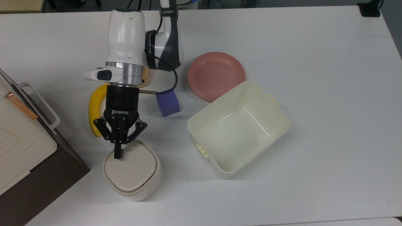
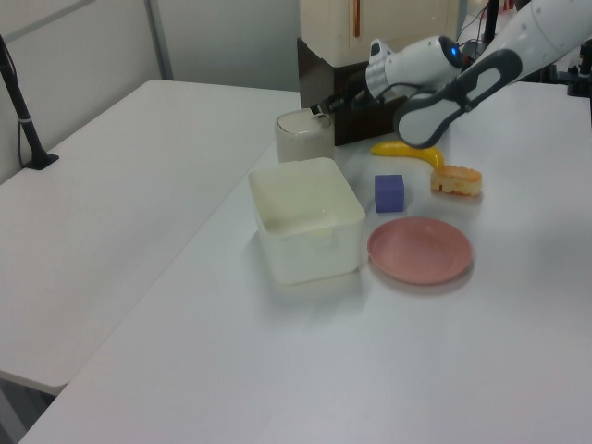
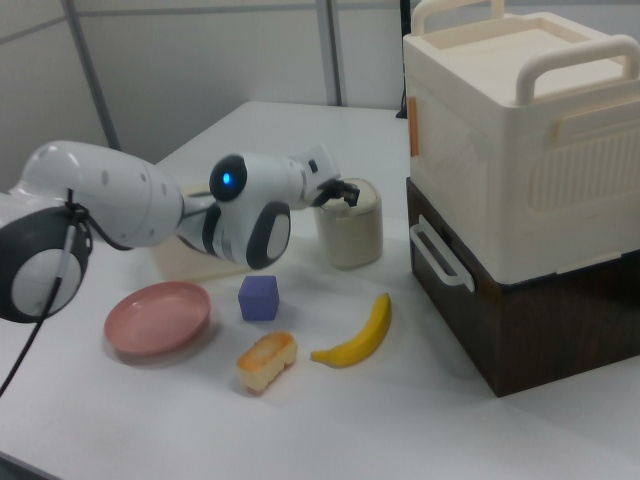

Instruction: Close the trash can

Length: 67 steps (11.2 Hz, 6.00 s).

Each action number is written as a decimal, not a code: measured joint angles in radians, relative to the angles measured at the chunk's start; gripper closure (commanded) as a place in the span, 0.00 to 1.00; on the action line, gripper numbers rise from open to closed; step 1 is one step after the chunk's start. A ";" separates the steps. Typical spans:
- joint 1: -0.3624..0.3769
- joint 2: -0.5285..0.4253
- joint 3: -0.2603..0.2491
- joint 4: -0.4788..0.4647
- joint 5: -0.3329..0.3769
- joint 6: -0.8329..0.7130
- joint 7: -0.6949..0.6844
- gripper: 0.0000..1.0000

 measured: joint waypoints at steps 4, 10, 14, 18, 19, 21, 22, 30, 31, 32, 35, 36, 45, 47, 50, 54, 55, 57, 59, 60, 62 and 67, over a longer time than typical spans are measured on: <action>-0.018 -0.212 0.027 0.067 0.037 -0.556 0.085 1.00; -0.057 -0.535 0.050 0.073 0.257 -1.210 -0.037 1.00; -0.103 -0.681 0.036 0.064 0.327 -1.582 -0.213 1.00; -0.102 -0.707 0.018 0.060 0.327 -1.704 -0.339 1.00; -0.101 -0.707 0.019 0.059 0.327 -1.712 -0.375 1.00; -0.099 -0.707 0.019 0.057 0.319 -1.770 -0.504 1.00; -0.099 -0.707 0.019 0.057 0.305 -1.791 -0.539 1.00; -0.104 -0.708 0.000 0.102 0.253 -1.856 -0.714 1.00; -0.104 -0.705 -0.001 0.102 0.254 -1.854 -0.702 1.00; -0.104 -0.703 -0.002 0.102 0.262 -1.846 -0.675 0.84; -0.104 -0.702 -0.007 0.103 0.286 -1.836 -0.540 0.00; -0.104 -0.702 -0.008 0.103 0.286 -1.836 -0.528 0.00; -0.097 -0.662 -0.013 0.099 0.286 -1.646 -0.081 0.00; -0.085 -0.656 -0.011 0.092 0.279 -1.642 -0.032 0.00; -0.035 -0.655 -0.007 0.064 0.196 -1.642 -0.011 0.00; -0.032 -0.644 -0.008 0.040 0.192 -1.642 -0.010 0.00; -0.033 -0.643 -0.010 0.038 0.192 -1.642 -0.009 0.00; -0.034 -0.641 -0.013 0.024 0.192 -1.642 -0.008 0.00; -0.034 -0.639 -0.015 0.013 0.192 -1.642 -0.008 0.00; -0.034 -0.639 -0.015 0.012 0.192 -1.642 -0.008 0.00; -0.033 -0.639 -0.014 0.012 0.192 -1.641 -0.008 0.00; -0.012 -0.635 -0.008 0.009 0.189 -1.580 -0.010 0.00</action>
